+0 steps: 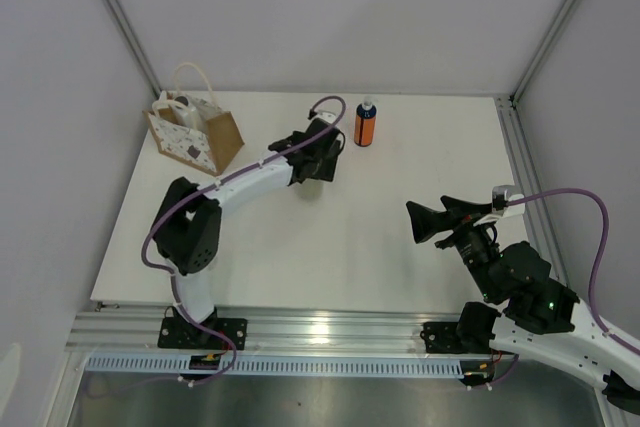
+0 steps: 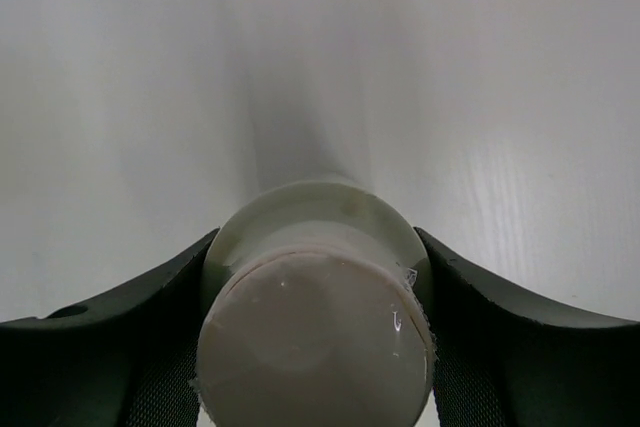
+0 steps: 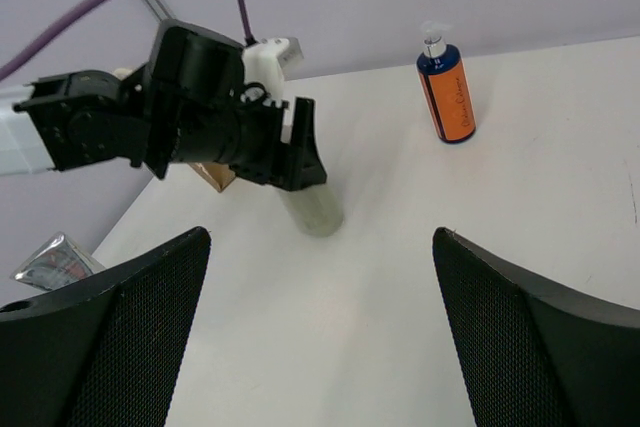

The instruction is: Place the personal care products into the canvas bag

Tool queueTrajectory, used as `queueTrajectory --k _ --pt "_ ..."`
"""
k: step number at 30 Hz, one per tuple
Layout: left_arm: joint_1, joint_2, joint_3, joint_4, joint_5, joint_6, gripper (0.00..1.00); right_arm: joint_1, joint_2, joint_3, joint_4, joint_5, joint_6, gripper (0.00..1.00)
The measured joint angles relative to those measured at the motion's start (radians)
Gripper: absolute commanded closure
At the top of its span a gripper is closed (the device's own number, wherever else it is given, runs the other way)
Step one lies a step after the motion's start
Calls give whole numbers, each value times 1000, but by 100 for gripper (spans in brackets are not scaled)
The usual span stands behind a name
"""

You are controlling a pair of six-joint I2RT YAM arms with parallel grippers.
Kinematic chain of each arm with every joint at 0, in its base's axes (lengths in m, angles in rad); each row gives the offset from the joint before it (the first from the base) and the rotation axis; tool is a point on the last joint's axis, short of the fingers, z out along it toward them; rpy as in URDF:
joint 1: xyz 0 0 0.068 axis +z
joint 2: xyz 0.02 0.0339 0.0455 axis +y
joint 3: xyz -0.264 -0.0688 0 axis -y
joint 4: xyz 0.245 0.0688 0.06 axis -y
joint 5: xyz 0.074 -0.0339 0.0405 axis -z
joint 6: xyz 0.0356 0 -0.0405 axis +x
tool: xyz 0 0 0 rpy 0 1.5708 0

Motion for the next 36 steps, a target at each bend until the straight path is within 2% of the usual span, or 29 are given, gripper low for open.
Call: queueTrajectory --k 5,15,27,36 --pt "109 -50 110 -113 -59 45 100 0 0 0 0 -8 2 4" --pt "327 -154 291 -117 -111 100 100 0 18 0 1 -19 10 3" --pt "531 -103 512 -72 -137 190 100 0 35 0 1 -35 19 4" --pt "589 -21 525 -40 -152 203 100 0 35 0 1 -51 27 3"
